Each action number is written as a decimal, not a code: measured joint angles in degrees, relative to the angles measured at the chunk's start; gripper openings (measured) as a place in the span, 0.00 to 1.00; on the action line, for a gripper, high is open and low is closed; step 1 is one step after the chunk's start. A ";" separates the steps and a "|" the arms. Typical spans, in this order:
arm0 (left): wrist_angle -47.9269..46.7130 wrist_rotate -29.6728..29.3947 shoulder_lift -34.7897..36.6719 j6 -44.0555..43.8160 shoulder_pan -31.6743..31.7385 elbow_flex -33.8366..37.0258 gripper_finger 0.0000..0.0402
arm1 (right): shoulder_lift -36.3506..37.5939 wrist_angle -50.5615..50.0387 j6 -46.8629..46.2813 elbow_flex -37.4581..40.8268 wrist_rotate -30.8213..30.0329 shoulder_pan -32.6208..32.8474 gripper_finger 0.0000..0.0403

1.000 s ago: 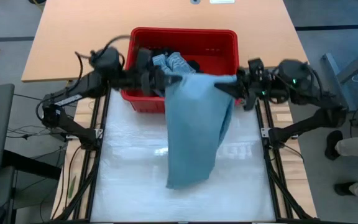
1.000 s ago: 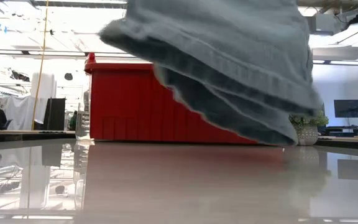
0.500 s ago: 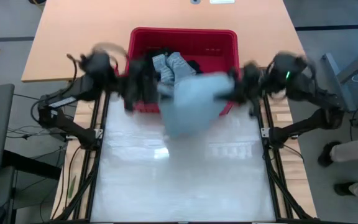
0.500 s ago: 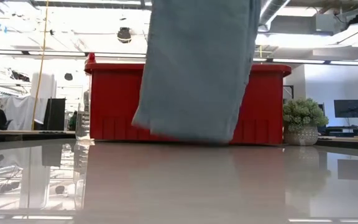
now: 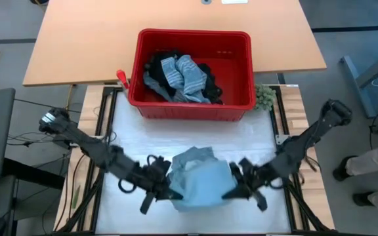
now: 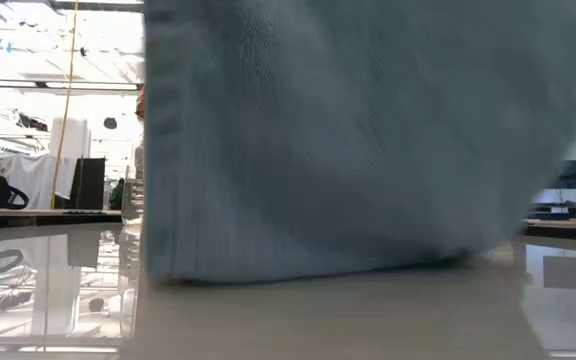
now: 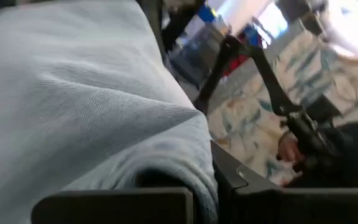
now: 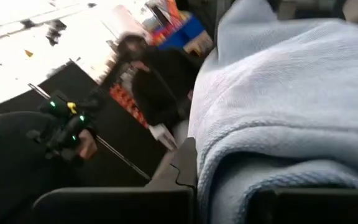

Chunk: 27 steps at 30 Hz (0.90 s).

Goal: Fold Laundry from Bin
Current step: Fold the light blue pants

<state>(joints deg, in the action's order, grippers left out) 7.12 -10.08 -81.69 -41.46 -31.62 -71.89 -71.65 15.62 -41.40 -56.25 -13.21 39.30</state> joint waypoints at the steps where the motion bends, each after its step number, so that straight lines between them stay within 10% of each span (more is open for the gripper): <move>1: 3.39 -2.69 0.00 -0.38 -1.10 2.31 0.00 | -0.71 -0.53 -0.52 0.11 -1.04 1.28 0.10; 9: 17.49 -17.02 -1.61 -5.44 -3.89 13.18 0.00 | -2.59 -8.68 4.06 0.07 6.43 4.64 0.24; 17: 34.14 -17.50 -11.70 -6.21 -4.42 13.24 0.00 | -0.67 -20.49 -2.16 0.07 10.68 6.53 0.44; 27: 45.72 -9.77 -25.28 -2.64 -8.79 4.69 0.00 | -4.44 -11.67 -13.12 0.07 -19.06 18.71 0.43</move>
<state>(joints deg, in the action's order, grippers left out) 52.84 -19.85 -106.97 -44.10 -40.41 -67.20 -76.09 3.96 -54.52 -56.18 -32.28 58.01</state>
